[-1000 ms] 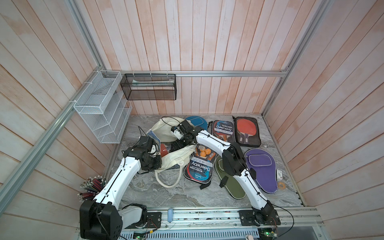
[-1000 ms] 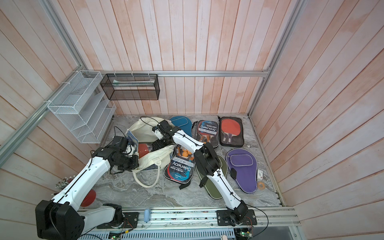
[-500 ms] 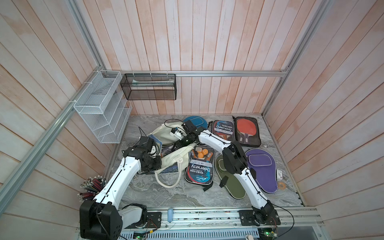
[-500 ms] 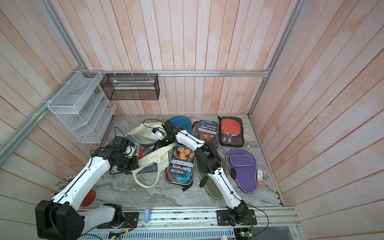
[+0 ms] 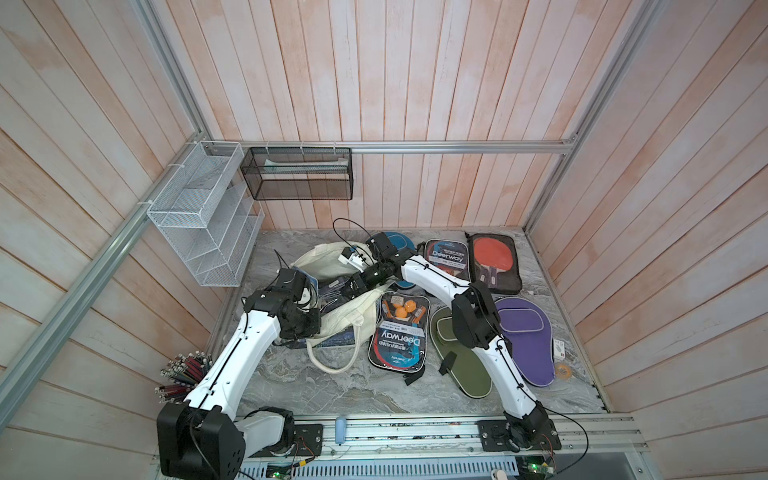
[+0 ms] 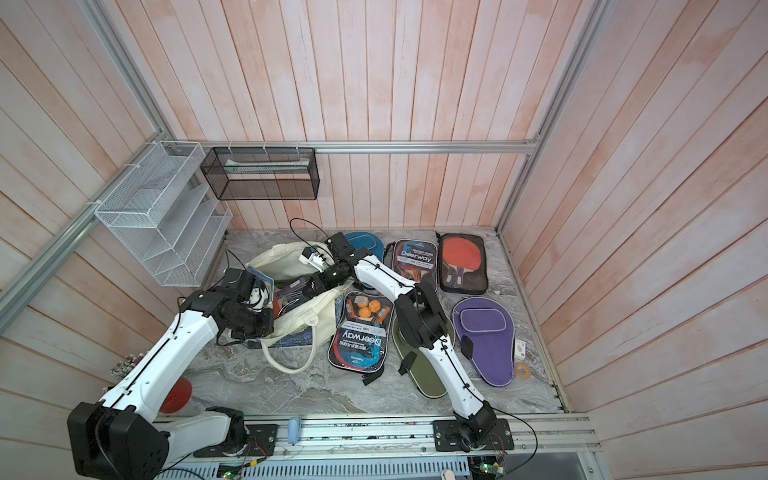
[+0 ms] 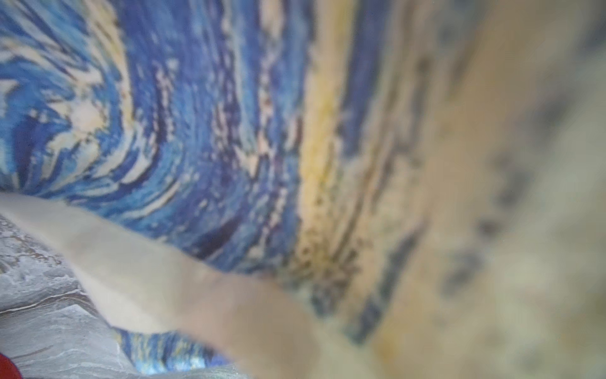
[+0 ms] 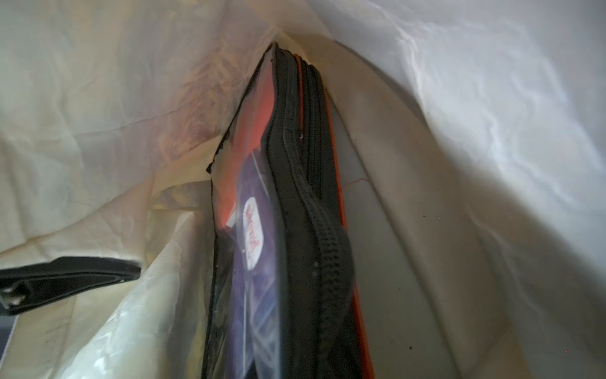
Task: Remove the ping pong set from the canvas bag
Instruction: Pick up the ping pong set from the canvas bag.
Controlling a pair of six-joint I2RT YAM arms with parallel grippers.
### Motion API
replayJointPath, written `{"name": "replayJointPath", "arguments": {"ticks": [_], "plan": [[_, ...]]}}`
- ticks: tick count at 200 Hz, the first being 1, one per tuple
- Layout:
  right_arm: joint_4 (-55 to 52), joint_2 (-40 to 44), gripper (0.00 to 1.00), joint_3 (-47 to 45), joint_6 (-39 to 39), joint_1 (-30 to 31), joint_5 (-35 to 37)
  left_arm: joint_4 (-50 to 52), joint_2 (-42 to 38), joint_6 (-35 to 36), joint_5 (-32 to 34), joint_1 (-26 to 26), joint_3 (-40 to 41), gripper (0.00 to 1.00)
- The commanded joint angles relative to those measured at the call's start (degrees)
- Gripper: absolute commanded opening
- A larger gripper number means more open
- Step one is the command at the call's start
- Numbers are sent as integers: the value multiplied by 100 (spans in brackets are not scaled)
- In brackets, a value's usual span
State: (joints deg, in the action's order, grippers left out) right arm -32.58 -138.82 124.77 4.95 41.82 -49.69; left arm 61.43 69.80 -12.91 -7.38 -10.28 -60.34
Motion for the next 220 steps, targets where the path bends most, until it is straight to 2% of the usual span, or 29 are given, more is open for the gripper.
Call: {"name": "replayJointPath", "arguments": {"ticks": [1,17,48,68,113,164,220], "plan": [[617,876,0,3,-152,-83,-339,-774,-222,-92,862,6,-271,0],[950,1156,0,-107,-97,-183,-270,-1350,-404,-103,1195,183,-252,0],[1675,1581,0,-219,188,-471,-199,-2227,-590,-182,1180,750,-105,0],[1968,1767,0,-81,359,-631,-158,-2419,-569,-133,1369,755,-22,0],[1906,2213,0,119,308,-967,-49,-2669,-664,-190,1405,752,333,0],[2039,2496,0,30,463,-1192,-587,-2752,-795,-314,1419,756,689,0],[2027,3194,0,-560,305,-1478,-416,-2763,-961,-344,1636,780,782,0]]}}
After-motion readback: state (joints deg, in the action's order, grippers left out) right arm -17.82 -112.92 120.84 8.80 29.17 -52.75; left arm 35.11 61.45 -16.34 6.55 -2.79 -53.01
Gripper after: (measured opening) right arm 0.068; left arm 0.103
